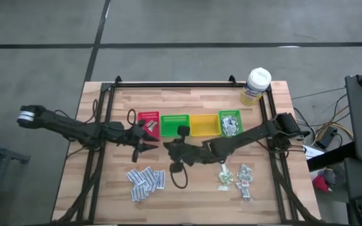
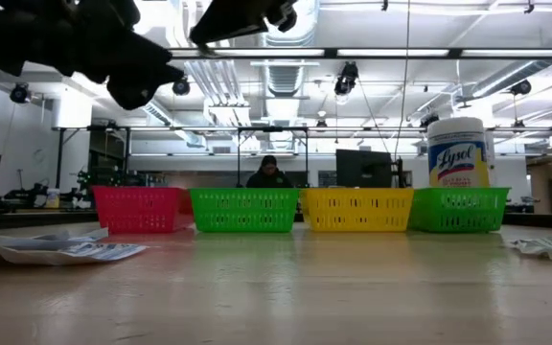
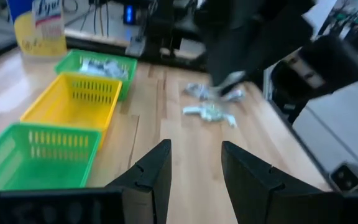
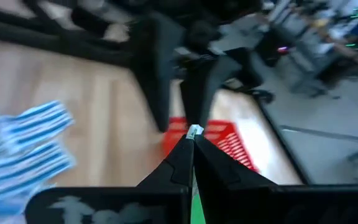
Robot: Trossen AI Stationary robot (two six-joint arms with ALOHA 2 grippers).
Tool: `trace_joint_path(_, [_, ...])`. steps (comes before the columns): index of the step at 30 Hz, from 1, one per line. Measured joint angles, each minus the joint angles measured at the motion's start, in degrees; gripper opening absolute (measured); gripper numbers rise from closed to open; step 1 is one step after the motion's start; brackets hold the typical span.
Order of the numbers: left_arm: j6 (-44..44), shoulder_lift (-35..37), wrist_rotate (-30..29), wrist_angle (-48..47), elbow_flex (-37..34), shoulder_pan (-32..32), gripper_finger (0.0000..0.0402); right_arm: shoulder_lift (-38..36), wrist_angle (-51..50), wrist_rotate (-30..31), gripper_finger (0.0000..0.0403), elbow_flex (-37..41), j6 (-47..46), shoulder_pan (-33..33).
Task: Pick & Place First Aid Supplies
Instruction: Put the green bandage into the red bin
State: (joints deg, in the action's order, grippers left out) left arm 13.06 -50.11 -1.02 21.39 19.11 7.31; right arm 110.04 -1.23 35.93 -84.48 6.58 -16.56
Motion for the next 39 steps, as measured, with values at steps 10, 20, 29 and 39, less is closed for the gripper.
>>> trace_joint_path(10, [-0.7,-7.0,-0.2,11.2,0.0,0.0,0.0133,1.1,11.2,8.0,0.0008,0.6,4.6,0.7])
trace_joint_path(20, [-0.8,-8.5,-0.6,16.1,0.0,0.0,0.0133,1.7,11.4,8.2,0.0008,0.8,4.1,0.7])
trace_joint_path(29, [0.1,-8.6,-3.3,17.3,0.0,0.0,0.0133,1.8,13.4,9.3,0.0008,0.8,4.4,0.7])
trace_joint_path(39, [0.3,-8.6,-8.7,18.6,0.0,0.0,0.0133,1.8,14.2,9.0,0.0008,0.8,4.0,0.7])
